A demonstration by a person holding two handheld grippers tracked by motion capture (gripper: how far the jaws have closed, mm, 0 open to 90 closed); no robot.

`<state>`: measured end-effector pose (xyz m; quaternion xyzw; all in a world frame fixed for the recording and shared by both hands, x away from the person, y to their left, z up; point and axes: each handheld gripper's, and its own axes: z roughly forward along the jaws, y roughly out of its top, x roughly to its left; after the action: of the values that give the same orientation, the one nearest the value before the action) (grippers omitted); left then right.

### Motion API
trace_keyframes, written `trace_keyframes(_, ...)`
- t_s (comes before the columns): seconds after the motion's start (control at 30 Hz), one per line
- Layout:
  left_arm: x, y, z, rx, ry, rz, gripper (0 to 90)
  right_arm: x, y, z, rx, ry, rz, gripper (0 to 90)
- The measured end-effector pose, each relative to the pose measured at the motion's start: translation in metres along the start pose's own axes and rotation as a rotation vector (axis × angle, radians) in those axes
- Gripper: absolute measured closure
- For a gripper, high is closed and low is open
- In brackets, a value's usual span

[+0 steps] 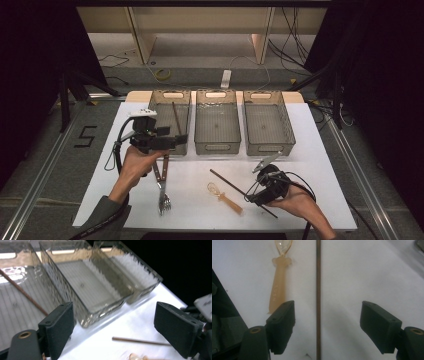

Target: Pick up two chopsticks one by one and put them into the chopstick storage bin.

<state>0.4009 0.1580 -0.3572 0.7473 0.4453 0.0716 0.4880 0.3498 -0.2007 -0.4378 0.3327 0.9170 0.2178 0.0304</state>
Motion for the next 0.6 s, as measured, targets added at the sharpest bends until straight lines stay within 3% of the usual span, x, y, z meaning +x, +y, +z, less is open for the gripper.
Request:
trace_keyframes(0.1,-0.004,-0.012,0.001,0.013,-0.011,0.02,16.2,0.001,0.001,0.002,0.02,-0.007,-0.004,33.4)
trace_keyframes(0.43,-0.014,-0.046,-0.004,-0.044,-0.004,0.056,15.8,0.002,0.009,0.012,0.099,-0.009,-0.028,45.1)
trace_keyframes(0.6,-0.016,-0.057,-0.004,-0.036,-0.019,0.078,15.8,0.003,0.013,0.021,0.153,-0.004,-0.048,51.2)
